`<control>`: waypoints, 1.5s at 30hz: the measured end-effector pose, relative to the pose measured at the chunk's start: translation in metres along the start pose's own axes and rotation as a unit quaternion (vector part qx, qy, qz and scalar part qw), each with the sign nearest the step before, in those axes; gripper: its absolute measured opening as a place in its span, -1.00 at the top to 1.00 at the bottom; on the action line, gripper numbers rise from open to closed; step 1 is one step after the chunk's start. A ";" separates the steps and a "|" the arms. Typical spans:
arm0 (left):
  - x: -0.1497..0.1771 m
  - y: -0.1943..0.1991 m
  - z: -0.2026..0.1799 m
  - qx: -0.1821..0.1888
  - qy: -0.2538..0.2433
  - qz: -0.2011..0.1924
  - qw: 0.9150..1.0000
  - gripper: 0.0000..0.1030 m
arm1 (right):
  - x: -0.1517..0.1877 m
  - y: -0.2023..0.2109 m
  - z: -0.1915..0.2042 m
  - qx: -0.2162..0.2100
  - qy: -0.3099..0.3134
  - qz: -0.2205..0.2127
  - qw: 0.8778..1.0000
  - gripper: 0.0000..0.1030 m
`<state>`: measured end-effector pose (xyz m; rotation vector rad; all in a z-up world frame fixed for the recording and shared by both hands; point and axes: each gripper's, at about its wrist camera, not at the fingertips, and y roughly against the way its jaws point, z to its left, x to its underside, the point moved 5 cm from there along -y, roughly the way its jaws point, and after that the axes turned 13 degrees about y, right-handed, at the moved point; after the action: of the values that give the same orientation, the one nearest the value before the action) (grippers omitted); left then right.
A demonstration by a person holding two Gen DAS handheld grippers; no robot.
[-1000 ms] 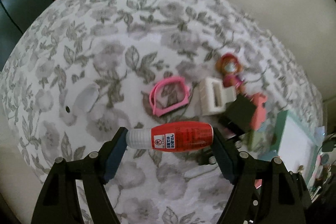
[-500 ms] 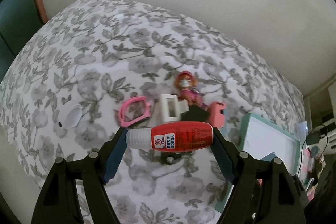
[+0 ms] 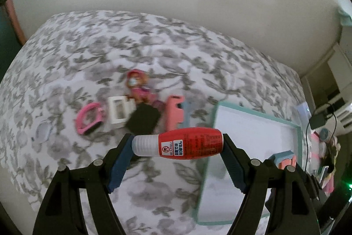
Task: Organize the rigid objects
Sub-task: 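Carry the red glue stick and pink-blue toy piece over the tray with both tools, then open both grippers to drop the glue stick and toy piece into the tray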
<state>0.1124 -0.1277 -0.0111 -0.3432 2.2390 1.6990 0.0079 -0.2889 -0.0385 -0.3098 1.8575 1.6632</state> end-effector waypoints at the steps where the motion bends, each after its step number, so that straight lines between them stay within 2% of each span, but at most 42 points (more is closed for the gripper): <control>1: 0.003 -0.004 -0.008 0.000 -0.007 0.002 1.000 -0.53 | 0.002 -0.002 -0.007 0.015 0.001 0.004 1.000 -0.43; 7: 0.016 -0.030 -0.048 0.020 -0.020 0.024 0.999 -0.53 | 0.007 -0.018 -0.029 0.082 0.038 0.028 0.996 -0.43; 11: 0.025 -0.050 -0.070 0.016 -0.040 0.037 0.998 -0.54 | 0.008 -0.034 -0.034 0.105 0.071 0.040 0.991 -0.43; 16: 0.024 -0.069 -0.080 0.004 -0.055 0.032 0.998 -0.53 | 0.012 -0.049 -0.049 0.091 0.047 0.052 0.993 -0.43; 20: 0.022 -0.081 -0.084 0.006 -0.053 0.039 0.998 -0.53 | 0.013 -0.056 -0.062 0.093 0.031 0.058 0.993 -0.43; 27: 0.029 -0.096 -0.099 0.005 -0.079 0.042 0.996 -0.54 | 0.015 -0.067 -0.084 0.080 -0.018 0.066 0.994 -0.43; 36: 0.043 -0.114 -0.103 -0.002 -0.090 0.070 0.994 -0.54 | 0.021 -0.077 -0.088 0.079 -0.028 0.080 0.993 -0.42; 45: 0.048 -0.115 -0.107 -0.014 -0.106 0.077 0.991 -0.60 | 0.022 -0.077 -0.088 0.078 -0.029 0.086 0.993 -0.42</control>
<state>0.1001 -0.2619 -0.1056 0.0072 2.1346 1.7535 0.0079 -0.3826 -0.1122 -0.0369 2.0048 1.6062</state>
